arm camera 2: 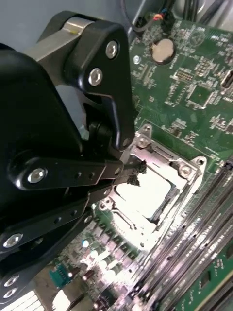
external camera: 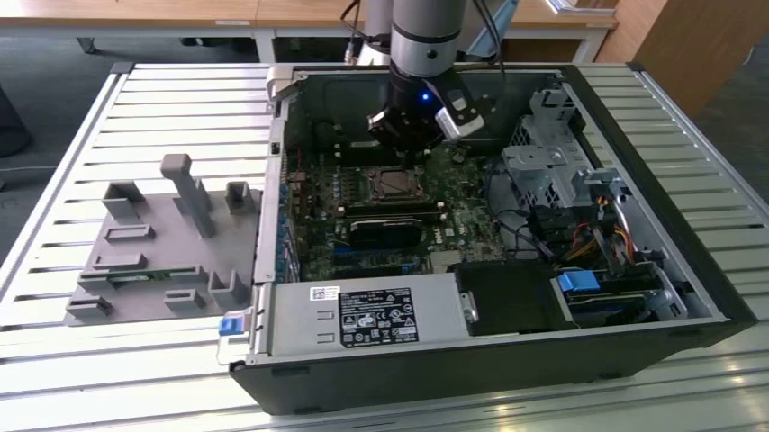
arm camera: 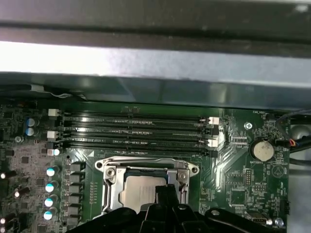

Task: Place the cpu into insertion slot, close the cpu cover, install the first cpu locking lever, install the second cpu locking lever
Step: 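Install the second cpu locking lever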

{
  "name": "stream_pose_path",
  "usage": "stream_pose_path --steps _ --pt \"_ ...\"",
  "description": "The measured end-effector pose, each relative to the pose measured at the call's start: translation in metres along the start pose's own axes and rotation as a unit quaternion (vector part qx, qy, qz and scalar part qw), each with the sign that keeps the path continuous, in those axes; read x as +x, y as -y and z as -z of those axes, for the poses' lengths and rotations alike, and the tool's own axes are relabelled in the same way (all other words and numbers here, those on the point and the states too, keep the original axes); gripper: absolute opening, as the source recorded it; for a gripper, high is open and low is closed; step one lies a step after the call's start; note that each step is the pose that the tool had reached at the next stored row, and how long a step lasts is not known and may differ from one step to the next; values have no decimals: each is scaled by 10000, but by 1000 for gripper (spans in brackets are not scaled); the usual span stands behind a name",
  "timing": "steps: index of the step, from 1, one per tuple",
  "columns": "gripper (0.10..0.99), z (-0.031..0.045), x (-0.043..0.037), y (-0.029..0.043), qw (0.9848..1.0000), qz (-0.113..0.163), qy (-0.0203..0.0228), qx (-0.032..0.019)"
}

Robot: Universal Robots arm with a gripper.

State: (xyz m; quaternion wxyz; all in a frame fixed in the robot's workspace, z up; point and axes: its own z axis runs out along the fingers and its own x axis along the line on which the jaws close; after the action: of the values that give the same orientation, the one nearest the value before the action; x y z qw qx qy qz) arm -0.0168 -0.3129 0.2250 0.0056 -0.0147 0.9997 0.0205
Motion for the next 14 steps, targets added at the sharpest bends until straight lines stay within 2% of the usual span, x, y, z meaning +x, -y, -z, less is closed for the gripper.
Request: stream_pose_path --steps 3,5,9,14 --pt "106 10 0 4 10000 1 0 -1" --pt "106 12 1 32 10000 1 0 0" --pt "106 15 3 122 10000 0 0 0" --pt "106 19 8 271 10000 0 0 0"
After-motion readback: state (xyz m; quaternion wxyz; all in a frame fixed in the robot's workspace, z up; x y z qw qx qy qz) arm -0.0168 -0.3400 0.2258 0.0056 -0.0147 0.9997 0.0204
